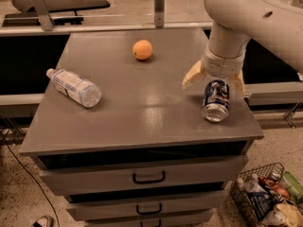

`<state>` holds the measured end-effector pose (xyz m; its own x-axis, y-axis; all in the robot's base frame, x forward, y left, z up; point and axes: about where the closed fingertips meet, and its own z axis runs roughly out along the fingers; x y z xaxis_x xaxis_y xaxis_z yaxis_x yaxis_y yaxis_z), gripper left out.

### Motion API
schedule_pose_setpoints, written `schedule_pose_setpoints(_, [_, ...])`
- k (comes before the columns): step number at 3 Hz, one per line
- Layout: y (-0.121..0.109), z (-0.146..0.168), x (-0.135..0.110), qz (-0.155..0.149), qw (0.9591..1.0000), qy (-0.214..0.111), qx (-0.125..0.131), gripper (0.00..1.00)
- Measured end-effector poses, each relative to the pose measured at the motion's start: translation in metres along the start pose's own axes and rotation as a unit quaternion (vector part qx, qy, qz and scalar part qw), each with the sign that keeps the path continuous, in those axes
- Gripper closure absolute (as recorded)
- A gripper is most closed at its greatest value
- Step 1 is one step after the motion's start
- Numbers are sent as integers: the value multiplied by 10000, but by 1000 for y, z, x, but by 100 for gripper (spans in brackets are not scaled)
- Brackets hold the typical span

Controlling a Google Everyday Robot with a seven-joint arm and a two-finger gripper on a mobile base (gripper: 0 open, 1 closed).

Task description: Place pepsi can upright

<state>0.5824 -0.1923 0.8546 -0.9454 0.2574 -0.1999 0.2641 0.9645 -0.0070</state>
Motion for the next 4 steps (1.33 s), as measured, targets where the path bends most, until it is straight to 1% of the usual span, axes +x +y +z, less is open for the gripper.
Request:
schedule_pose_setpoints(1, [-1,7,5,85,9999,74,-6,40])
schedule_pose_setpoints(2, [-4,6,5,102,9999,21,-22,62])
schedule_pose_setpoints(3, [-5,-7,-7,-104,9994,-302,-139,86])
schedule_pose_setpoints(4, [-4,-26,-32,-451,9952,-808,-326,100])
